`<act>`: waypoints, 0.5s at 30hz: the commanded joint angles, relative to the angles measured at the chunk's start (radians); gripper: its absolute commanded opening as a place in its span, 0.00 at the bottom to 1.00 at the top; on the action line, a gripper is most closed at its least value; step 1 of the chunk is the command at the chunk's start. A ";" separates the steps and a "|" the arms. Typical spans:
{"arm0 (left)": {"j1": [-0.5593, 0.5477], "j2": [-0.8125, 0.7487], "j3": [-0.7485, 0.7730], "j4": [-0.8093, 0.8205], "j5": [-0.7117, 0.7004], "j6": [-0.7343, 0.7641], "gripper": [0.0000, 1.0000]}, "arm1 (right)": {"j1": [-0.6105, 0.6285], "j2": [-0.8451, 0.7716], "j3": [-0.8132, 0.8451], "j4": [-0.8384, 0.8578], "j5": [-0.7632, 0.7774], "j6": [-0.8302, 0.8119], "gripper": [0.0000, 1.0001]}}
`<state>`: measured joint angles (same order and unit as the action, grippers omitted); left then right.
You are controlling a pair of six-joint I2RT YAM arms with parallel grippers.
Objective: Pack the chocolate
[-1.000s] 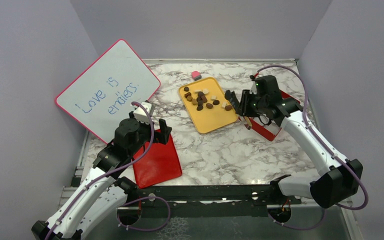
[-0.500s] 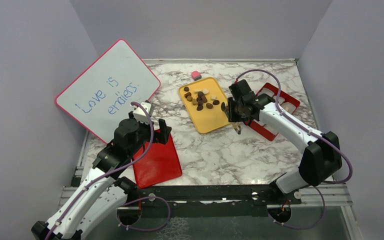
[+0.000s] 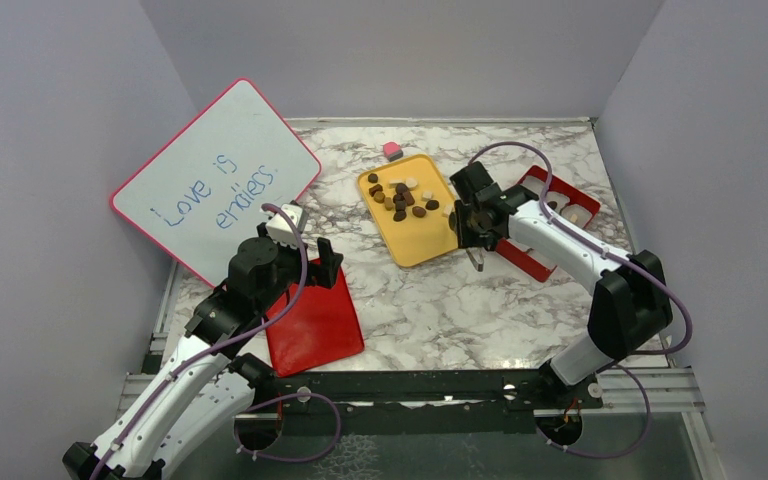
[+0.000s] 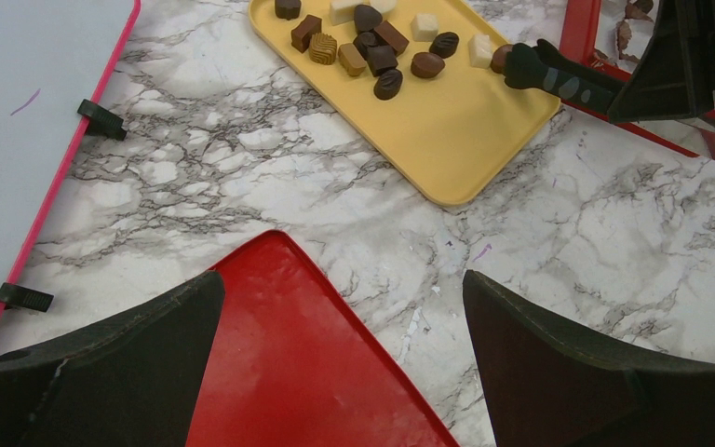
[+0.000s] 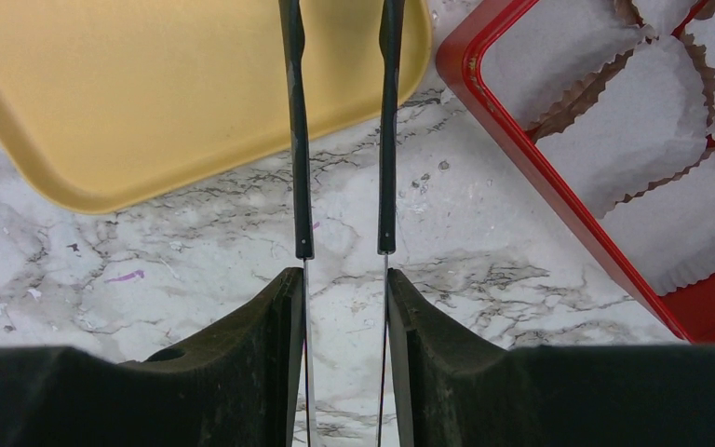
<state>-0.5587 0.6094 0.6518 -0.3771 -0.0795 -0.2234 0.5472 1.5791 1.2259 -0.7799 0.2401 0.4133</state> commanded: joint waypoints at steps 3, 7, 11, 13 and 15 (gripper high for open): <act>-0.003 -0.003 -0.007 0.006 -0.020 0.008 0.99 | 0.007 0.044 0.046 0.007 0.034 0.008 0.42; -0.003 -0.003 -0.006 0.006 -0.020 0.007 0.99 | 0.006 0.073 0.059 0.025 0.046 0.000 0.43; -0.003 -0.006 -0.007 0.006 -0.020 0.008 0.99 | 0.006 0.100 0.069 0.039 0.051 -0.011 0.43; -0.003 -0.008 -0.008 0.006 -0.020 0.008 0.99 | 0.007 0.107 0.069 0.048 0.050 -0.018 0.42; -0.003 -0.010 -0.008 0.006 -0.019 0.007 0.99 | 0.007 0.115 0.071 0.056 0.041 -0.028 0.40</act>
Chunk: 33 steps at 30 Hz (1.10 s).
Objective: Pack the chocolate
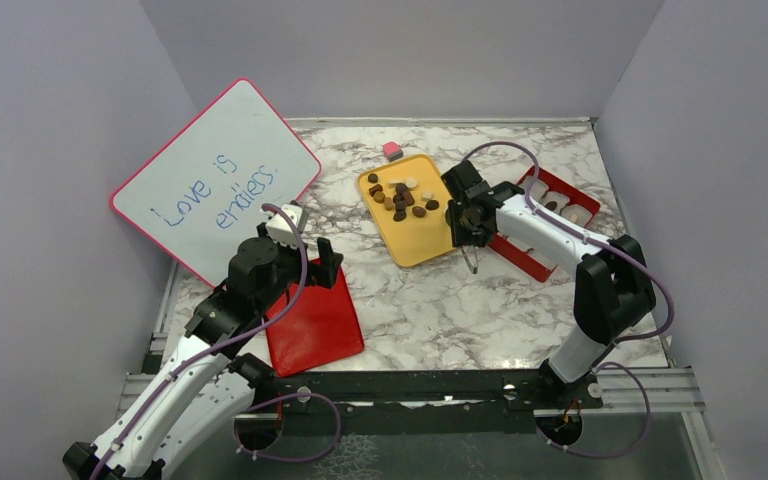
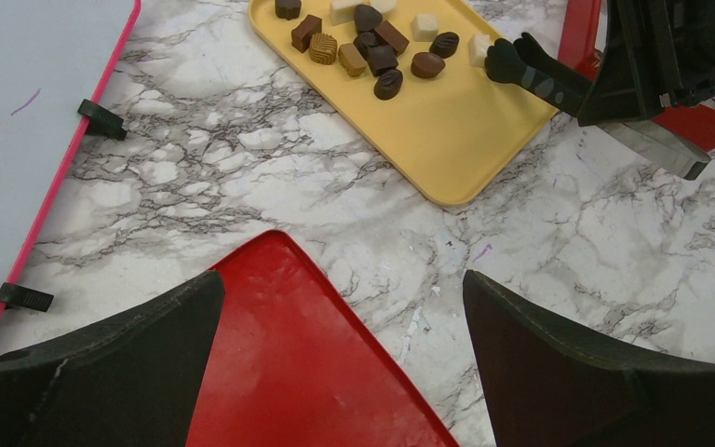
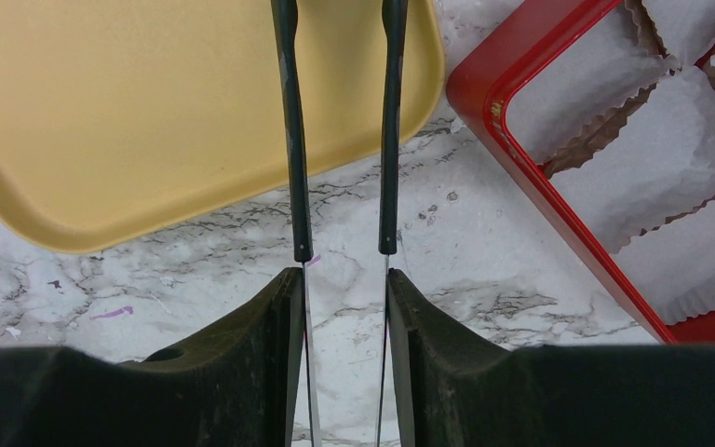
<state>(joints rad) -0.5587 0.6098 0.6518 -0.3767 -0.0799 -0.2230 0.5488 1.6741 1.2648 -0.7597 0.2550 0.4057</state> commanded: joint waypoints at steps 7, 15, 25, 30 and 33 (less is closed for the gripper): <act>-0.003 -0.013 -0.008 0.006 -0.020 0.008 0.99 | 0.005 0.033 0.042 0.033 0.036 -0.039 0.35; -0.003 -0.014 -0.008 0.005 -0.019 0.007 0.99 | 0.006 0.017 0.043 0.026 0.042 -0.042 0.31; -0.003 -0.013 -0.008 0.005 -0.017 0.007 0.99 | 0.005 -0.013 0.037 0.011 0.058 -0.048 0.26; -0.003 -0.016 -0.008 0.005 -0.017 0.008 0.99 | 0.005 -0.048 0.037 0.010 0.048 -0.054 0.26; -0.003 -0.014 -0.007 0.007 -0.018 0.008 0.99 | 0.005 -0.077 0.037 0.014 0.033 -0.060 0.25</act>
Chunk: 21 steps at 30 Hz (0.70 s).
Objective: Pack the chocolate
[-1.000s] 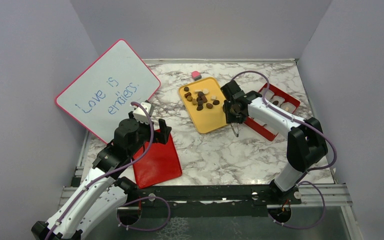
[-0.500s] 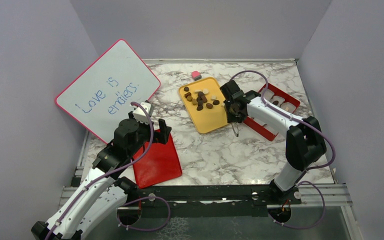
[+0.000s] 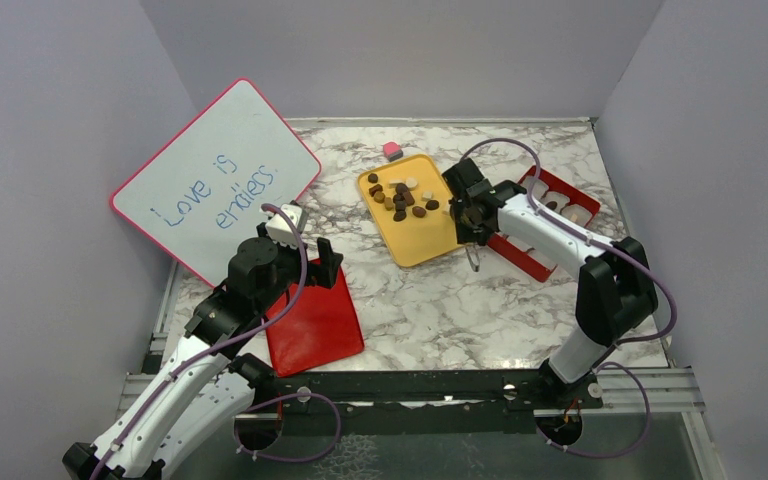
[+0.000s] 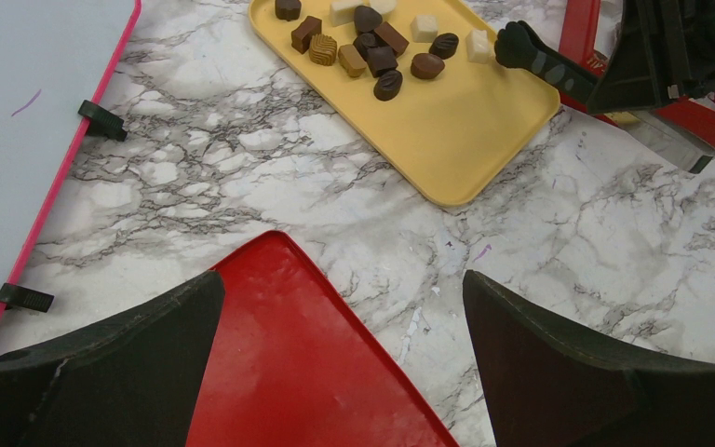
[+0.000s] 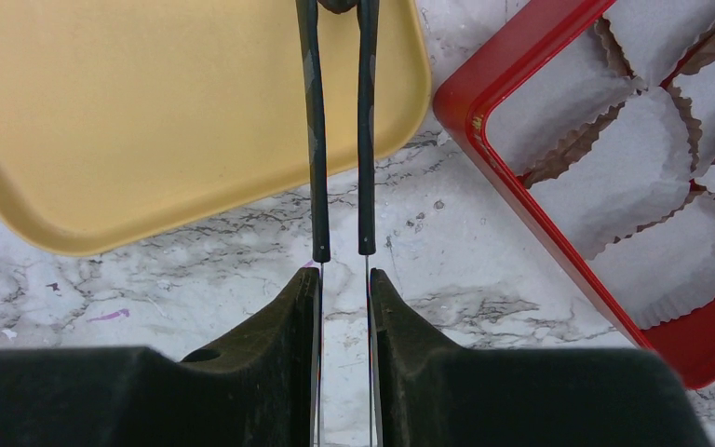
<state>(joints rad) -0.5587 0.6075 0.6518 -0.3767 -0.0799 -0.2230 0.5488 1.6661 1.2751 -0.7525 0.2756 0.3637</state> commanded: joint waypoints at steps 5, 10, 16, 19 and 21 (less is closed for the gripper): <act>-0.003 -0.009 -0.008 0.006 -0.017 0.007 0.99 | 0.004 -0.114 0.032 0.005 0.009 -0.019 0.25; -0.003 -0.009 -0.009 0.005 -0.017 0.007 0.99 | 0.004 -0.170 0.052 -0.009 0.033 -0.019 0.25; -0.003 -0.005 -0.008 0.006 -0.012 0.007 0.99 | -0.011 -0.216 0.091 -0.057 0.120 -0.029 0.25; -0.003 -0.008 -0.007 0.005 -0.012 0.005 0.99 | -0.041 -0.225 0.101 -0.074 0.138 -0.035 0.25; -0.003 -0.013 -0.008 0.006 -0.012 0.006 0.99 | -0.072 -0.229 0.102 -0.083 0.144 -0.040 0.25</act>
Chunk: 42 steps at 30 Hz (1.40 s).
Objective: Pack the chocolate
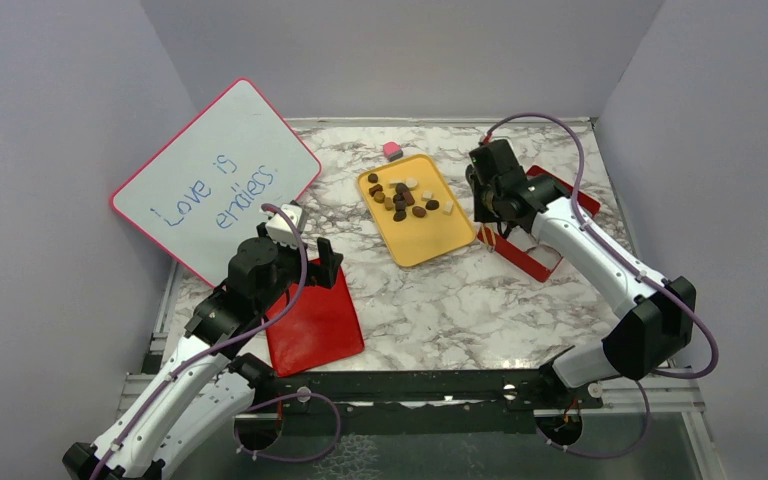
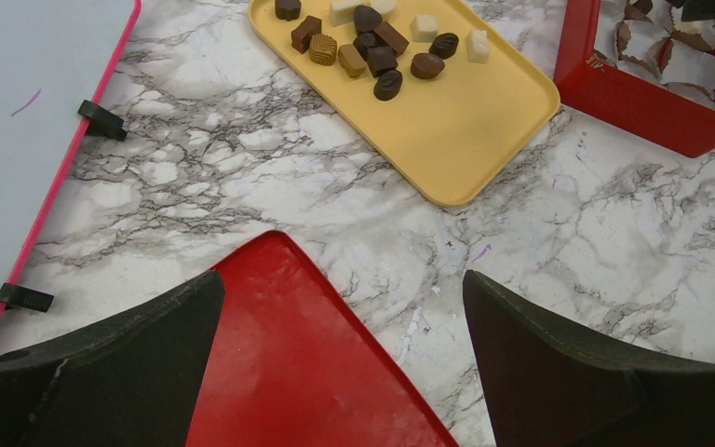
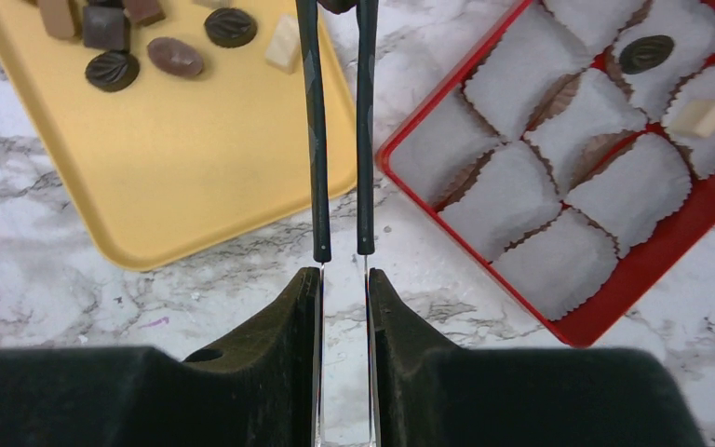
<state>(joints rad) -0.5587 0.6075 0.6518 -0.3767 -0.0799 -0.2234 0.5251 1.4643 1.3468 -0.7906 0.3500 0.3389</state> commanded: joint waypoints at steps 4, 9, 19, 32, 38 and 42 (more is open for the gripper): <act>-0.003 -0.017 -0.009 0.007 -0.012 0.005 0.99 | -0.141 -0.038 0.022 -0.042 0.041 -0.037 0.25; -0.003 -0.005 -0.006 0.006 -0.008 0.005 0.99 | -0.266 -0.055 -0.009 -0.003 -0.036 -0.068 0.26; -0.003 -0.014 -0.008 0.005 -0.011 0.005 0.99 | -0.414 0.014 -0.054 0.067 -0.107 -0.067 0.26; -0.003 -0.018 -0.009 0.006 -0.013 0.004 0.99 | -0.476 0.136 -0.067 0.134 -0.178 -0.066 0.27; -0.003 -0.021 -0.009 0.005 -0.012 0.005 0.99 | -0.492 0.179 -0.057 0.155 -0.189 -0.074 0.27; -0.003 -0.020 -0.009 0.005 -0.012 0.004 0.99 | -0.499 0.210 -0.041 0.155 -0.178 -0.074 0.28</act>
<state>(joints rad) -0.5587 0.5991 0.6518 -0.3767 -0.0799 -0.2234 0.0368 1.6440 1.2816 -0.6716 0.1848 0.2768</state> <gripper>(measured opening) 0.990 0.281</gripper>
